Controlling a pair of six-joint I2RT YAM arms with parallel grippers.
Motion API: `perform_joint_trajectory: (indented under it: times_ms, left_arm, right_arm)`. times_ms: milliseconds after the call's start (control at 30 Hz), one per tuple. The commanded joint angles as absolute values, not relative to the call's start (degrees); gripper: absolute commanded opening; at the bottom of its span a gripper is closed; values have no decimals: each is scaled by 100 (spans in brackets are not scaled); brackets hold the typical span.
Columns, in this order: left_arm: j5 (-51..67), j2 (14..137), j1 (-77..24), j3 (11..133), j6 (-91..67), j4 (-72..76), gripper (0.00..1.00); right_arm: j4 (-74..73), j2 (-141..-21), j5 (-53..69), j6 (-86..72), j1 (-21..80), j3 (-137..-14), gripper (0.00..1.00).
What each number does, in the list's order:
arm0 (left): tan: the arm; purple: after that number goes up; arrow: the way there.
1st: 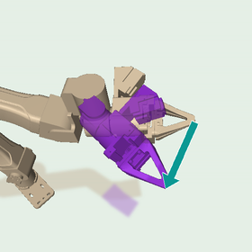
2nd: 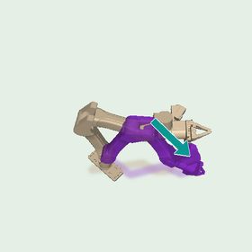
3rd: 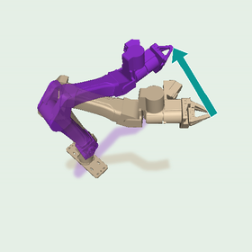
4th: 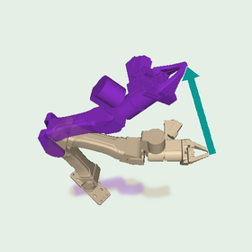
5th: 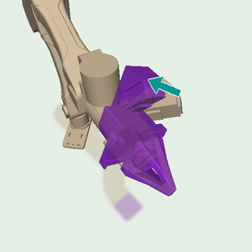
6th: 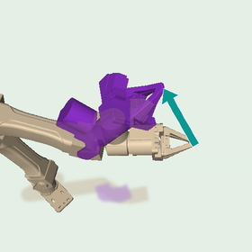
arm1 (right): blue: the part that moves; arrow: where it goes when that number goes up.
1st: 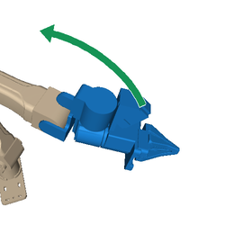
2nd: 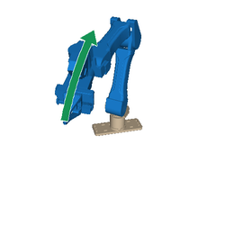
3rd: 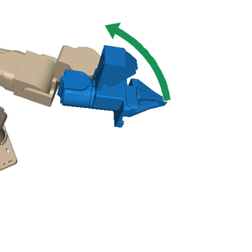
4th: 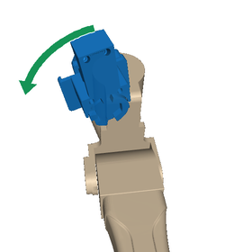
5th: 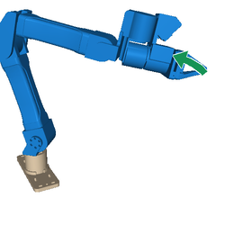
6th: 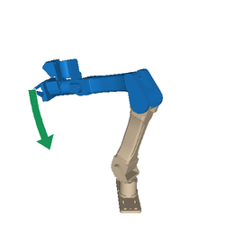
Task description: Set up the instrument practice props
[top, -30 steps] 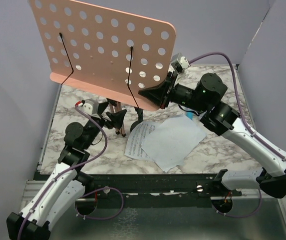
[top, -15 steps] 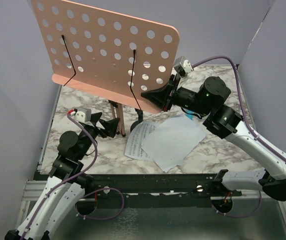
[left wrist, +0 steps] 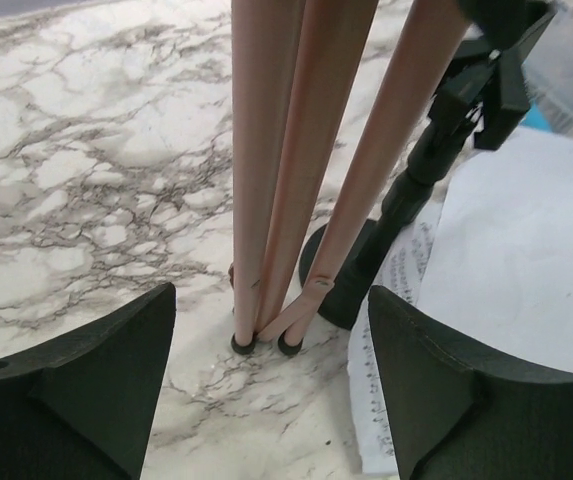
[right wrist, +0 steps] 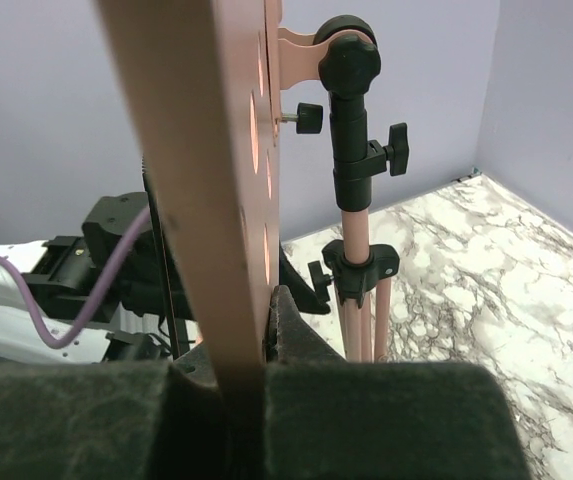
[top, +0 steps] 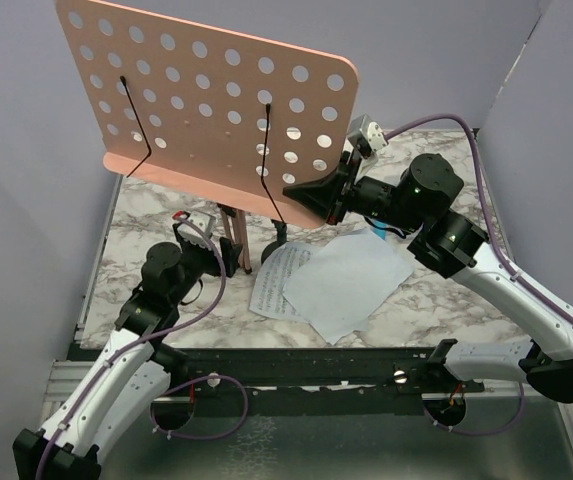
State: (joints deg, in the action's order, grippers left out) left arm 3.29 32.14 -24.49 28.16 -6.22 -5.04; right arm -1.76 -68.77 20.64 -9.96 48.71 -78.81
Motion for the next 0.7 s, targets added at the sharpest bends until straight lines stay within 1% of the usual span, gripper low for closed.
perform_joint_trajectory:
  times_ms: [0,133,233,333,433,467,600,667]
  left_arm:
    - [163,3611,-2436,3033,326,-504,78]
    - [420,4043,-2327,3269,739,-495,78]
    - [842,4360,-2134,3453,1014,-492,75]
    - [1346,4598,-1881,3593,1217,-494,69]
    - [1830,4716,-1629,3704,1418,-515,57]
    - [1999,4733,-1559,3735,1474,-513,54]
    - [2760,4802,-1429,3838,1586,-381,50]
    - [2975,4830,-1416,3883,1621,-361,44]
  right_arm:
    - [-496,-6759,2280,-854,4880,-7875,0]
    - [-506,-6767,2389,-849,4886,-7875,0]
    - [-529,-6791,2448,-844,4885,-7904,0]
    - [-605,-6809,2476,-828,4884,-7950,1]
    - [-637,-6805,2472,-809,4885,-7963,0]
    - [-632,-6807,2478,-813,4885,-7963,0]
    - [-629,-6860,2515,-835,4878,-7999,1]
    - [-654,-6901,2516,-851,4886,-8043,0]
